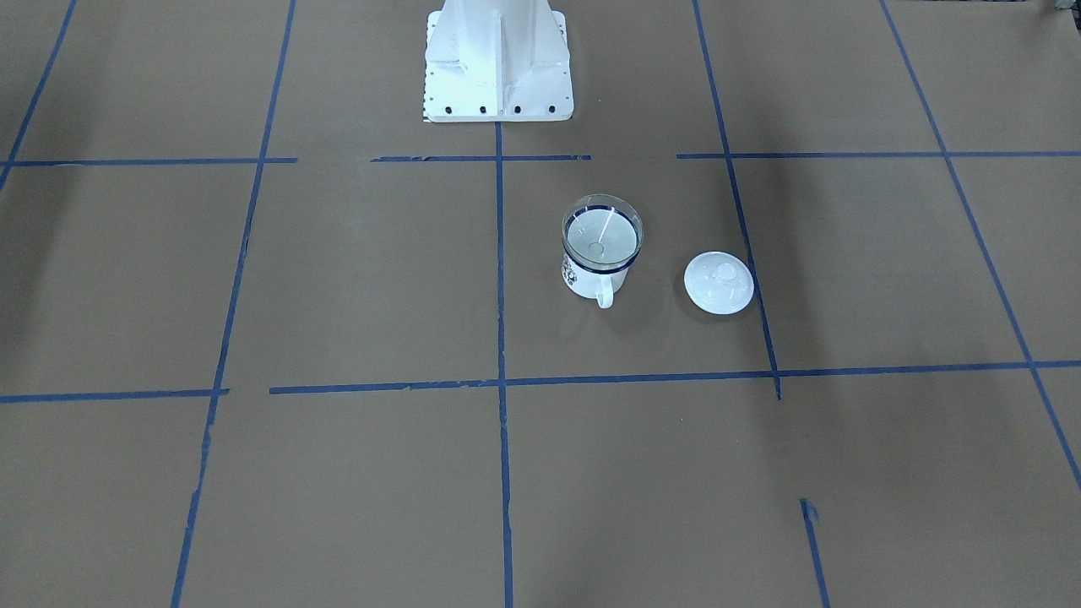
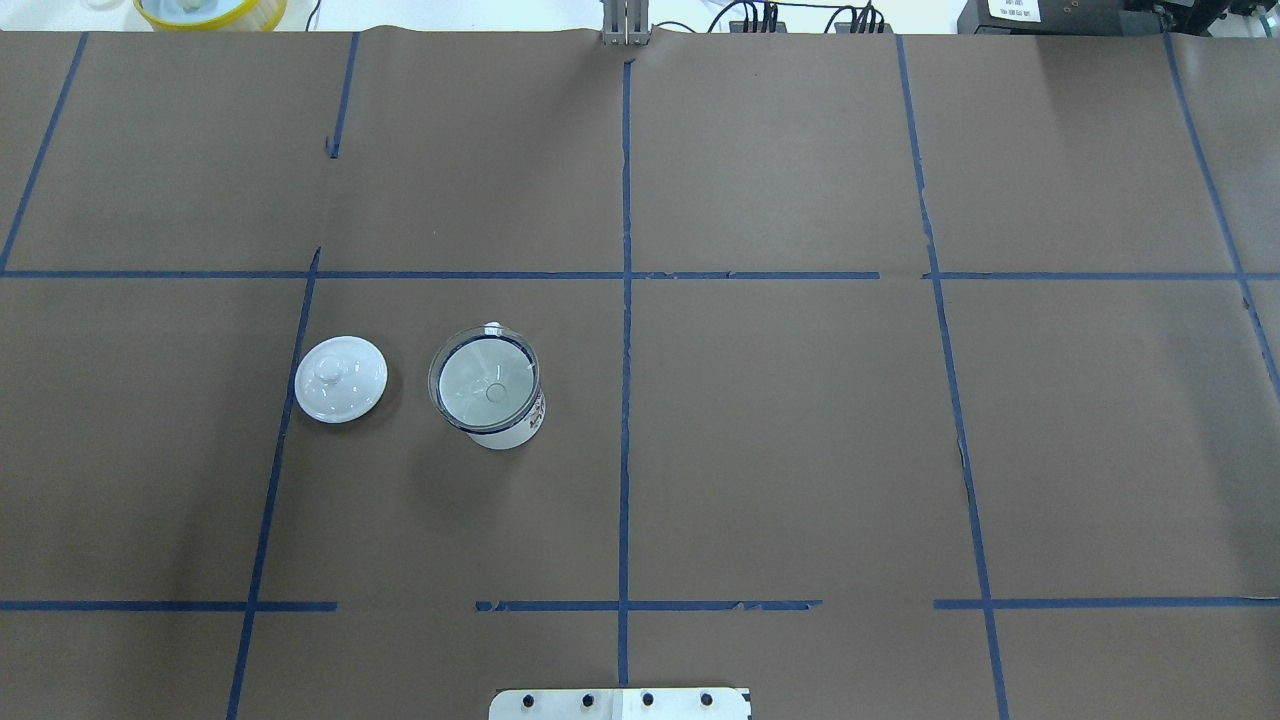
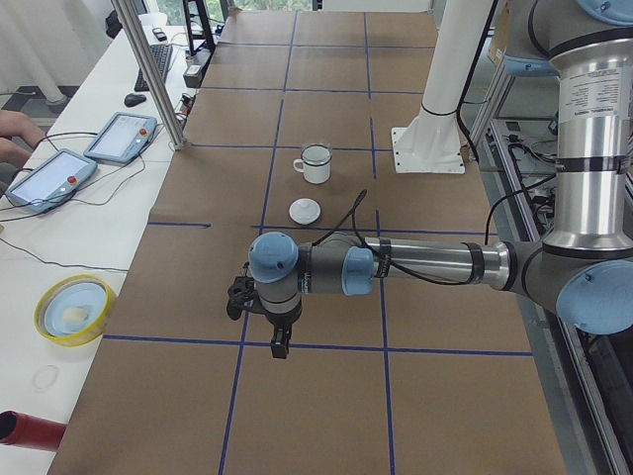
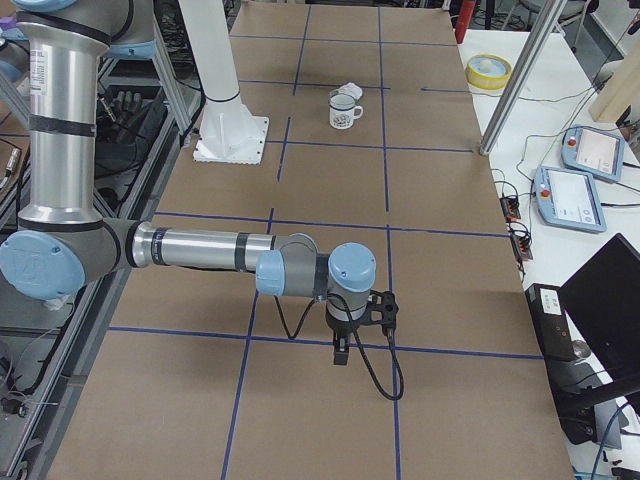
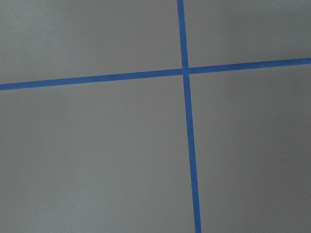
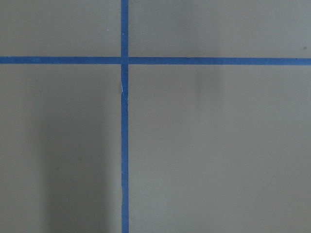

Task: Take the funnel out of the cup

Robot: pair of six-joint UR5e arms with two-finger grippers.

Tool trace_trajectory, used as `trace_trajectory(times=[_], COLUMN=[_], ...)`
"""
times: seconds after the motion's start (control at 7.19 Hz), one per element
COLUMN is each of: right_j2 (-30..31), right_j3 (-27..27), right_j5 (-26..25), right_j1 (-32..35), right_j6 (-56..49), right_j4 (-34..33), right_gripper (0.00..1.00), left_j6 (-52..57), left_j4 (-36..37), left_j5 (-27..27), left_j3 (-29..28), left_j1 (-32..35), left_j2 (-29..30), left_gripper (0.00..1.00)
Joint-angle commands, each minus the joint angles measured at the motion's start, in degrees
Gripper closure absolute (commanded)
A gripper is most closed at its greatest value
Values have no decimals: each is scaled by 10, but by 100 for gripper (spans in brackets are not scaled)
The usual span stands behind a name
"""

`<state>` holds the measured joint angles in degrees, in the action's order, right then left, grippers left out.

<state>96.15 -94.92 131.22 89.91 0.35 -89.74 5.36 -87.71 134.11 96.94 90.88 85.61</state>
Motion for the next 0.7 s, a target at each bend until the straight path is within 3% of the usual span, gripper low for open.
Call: trace_trajectory(times=[0.0, 0.56], right_j2=[0, 0], right_j3=[0, 0], right_j5=[0, 0], right_j1=[0, 0], right_j6=[0, 0], right_j4=[0, 0], right_gripper=[0, 0], left_j6=[3, -18], left_j4=[-1, 2], left_j5=[-3, -2], left_j3=[0, 15], left_j1=[0, -1], left_j2=[-1, 46], left_gripper=[0, 0])
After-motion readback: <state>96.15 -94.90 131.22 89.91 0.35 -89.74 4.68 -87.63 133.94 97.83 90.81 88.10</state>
